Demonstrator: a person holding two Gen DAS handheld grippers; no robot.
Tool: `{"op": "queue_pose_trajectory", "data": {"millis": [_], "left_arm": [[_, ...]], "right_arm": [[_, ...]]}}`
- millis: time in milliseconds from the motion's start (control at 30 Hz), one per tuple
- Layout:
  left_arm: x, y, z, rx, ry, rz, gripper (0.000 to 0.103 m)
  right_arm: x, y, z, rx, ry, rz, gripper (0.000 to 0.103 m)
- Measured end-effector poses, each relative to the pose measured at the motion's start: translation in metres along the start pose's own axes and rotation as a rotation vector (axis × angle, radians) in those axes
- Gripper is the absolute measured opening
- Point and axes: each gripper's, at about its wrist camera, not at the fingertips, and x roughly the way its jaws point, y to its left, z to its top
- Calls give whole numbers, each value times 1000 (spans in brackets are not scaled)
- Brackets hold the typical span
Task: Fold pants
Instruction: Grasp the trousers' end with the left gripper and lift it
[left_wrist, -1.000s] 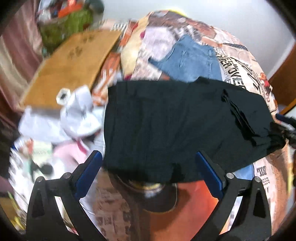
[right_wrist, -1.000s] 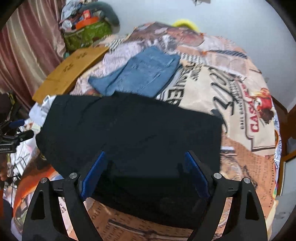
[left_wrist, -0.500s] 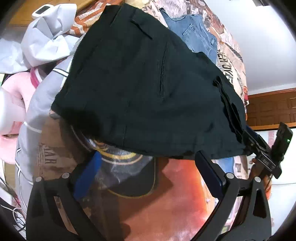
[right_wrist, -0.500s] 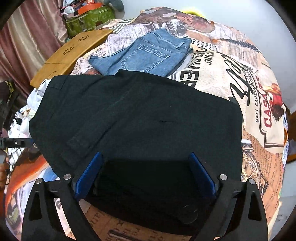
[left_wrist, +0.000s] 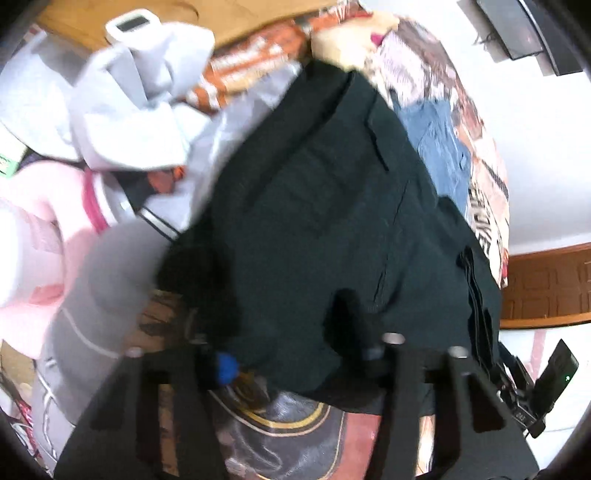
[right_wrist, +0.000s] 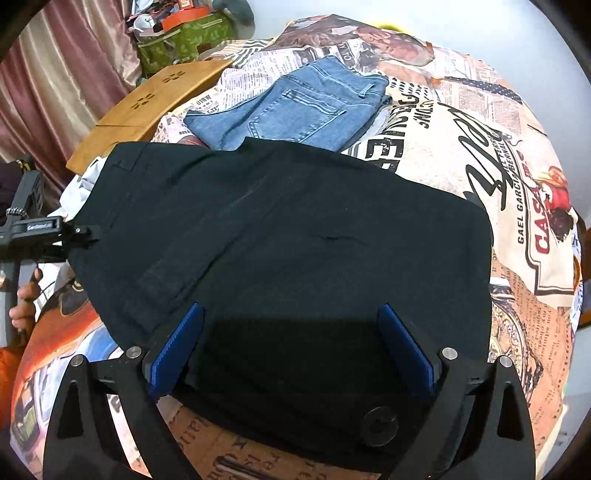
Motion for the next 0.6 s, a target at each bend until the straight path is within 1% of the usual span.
{"op": "queue_pose_trajectory", "data": {"millis": [67, 100, 167, 233, 267, 333, 367, 400, 433, 500, 600], "left_arm": [[-6, -4, 1, 10, -31, 9, 34], [-10, -9, 1, 28, -54, 27, 29], [-17, -19, 1, 74, -80, 61, 28], [-33, -36, 0, 153, -140, 103, 22], [-40, -45, 0, 193, -167, 119, 22], [-56, -71, -2, 287, -238, 151, 20], [-65, -87, -4, 342, -276, 175, 19], [-72, -93, -5, 372, -298, 189, 19], [-80, -107, -6, 412, -333, 207, 18], [-92, -130, -8, 472, -379, 213, 18], [-104, -169, -9, 543, -438, 195, 17]], "right_arm": [[0, 0, 0, 2, -2, 3, 96], [0, 0, 0, 2, -3, 5, 96], [-1, 0, 0, 4, -4, 8, 96], [-2, 0, 1, 9, -5, 8, 96], [-3, 0, 1, 13, -7, 10, 94], [-9, -2, 1, 25, -13, 20, 94], [-14, -6, 1, 38, -24, 30, 94], [-19, -9, 1, 53, -39, 33, 94], [-24, -13, 1, 68, -54, 34, 94], [-38, -25, -1, 113, -88, 49, 94], [-55, -48, -7, 189, -130, 63, 94]]}}
